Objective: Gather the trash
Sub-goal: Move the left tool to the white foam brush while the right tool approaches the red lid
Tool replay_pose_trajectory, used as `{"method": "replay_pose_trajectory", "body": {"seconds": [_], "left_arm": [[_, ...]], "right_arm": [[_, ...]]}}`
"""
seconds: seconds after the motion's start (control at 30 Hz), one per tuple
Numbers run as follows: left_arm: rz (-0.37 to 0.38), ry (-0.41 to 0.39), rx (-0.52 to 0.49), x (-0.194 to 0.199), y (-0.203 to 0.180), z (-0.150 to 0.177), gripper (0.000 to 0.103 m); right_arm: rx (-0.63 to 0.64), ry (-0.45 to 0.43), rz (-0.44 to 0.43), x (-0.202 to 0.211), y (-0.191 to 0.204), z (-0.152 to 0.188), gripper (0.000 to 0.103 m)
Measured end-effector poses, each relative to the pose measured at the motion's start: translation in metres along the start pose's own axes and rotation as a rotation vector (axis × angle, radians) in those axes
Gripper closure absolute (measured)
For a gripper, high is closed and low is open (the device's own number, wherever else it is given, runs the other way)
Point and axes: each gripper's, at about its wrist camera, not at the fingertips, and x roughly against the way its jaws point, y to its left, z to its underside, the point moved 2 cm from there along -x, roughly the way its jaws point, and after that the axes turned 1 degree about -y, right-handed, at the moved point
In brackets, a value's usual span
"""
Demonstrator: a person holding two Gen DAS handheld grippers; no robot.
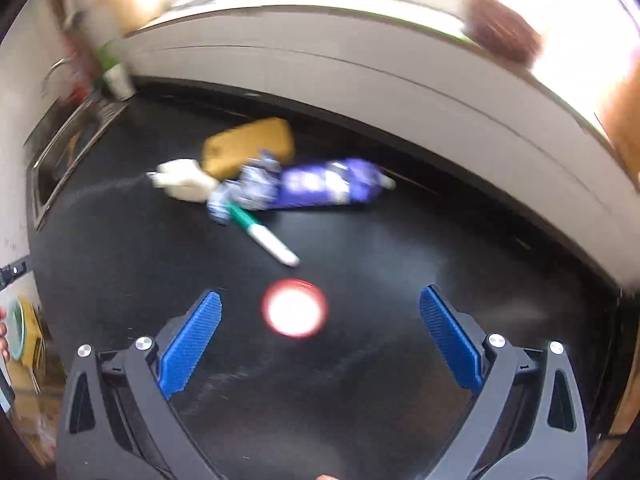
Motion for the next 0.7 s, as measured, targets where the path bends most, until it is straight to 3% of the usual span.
{"method": "replay_pose_trajectory", "body": {"seconds": [0.2, 0.37, 0.7], "left_arm": [[0.019, 0.037, -0.218, -0.039, -0.087, -0.039, 0.008], [0.007, 0.064, -0.322, -0.070, -0.128, -0.063, 0.008], [-0.040, 0.135, -0.527, -0.114, -0.170, -0.095, 0.008]], "right_arm": [[-0.039, 0.118, 0.022, -0.032, -0.026, 0.017, 0.007], [-0.081, 0.178, 0.009, -0.055, -0.042, 0.018, 0.007], [-0.105, 0.234, 0.004, -0.089, -0.040, 0.009, 0.007]]}}
